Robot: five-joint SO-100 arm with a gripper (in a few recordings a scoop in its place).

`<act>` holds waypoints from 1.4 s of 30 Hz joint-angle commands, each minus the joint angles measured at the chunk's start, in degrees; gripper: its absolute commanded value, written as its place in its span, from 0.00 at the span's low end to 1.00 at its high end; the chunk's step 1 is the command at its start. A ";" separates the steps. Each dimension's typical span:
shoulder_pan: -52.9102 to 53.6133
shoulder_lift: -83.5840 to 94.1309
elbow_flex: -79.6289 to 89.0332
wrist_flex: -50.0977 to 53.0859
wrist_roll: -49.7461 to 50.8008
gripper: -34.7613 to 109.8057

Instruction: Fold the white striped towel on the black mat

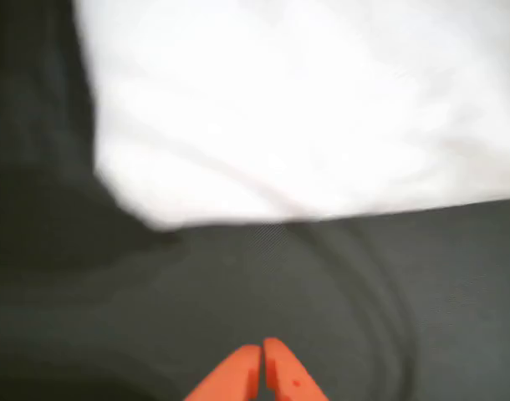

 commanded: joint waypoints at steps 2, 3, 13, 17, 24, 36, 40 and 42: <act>-1.93 7.73 6.06 1.23 1.05 0.24; -2.55 8.88 7.29 1.32 1.67 0.24; -4.31 23.73 17.84 6.59 2.02 0.24; -4.31 26.46 20.13 6.86 3.08 0.24; -3.69 31.11 26.19 5.01 3.87 0.24; -5.36 33.40 26.28 5.98 4.66 0.25; -5.54 33.40 26.28 5.98 4.66 0.25; -5.62 33.40 26.28 5.98 4.66 0.25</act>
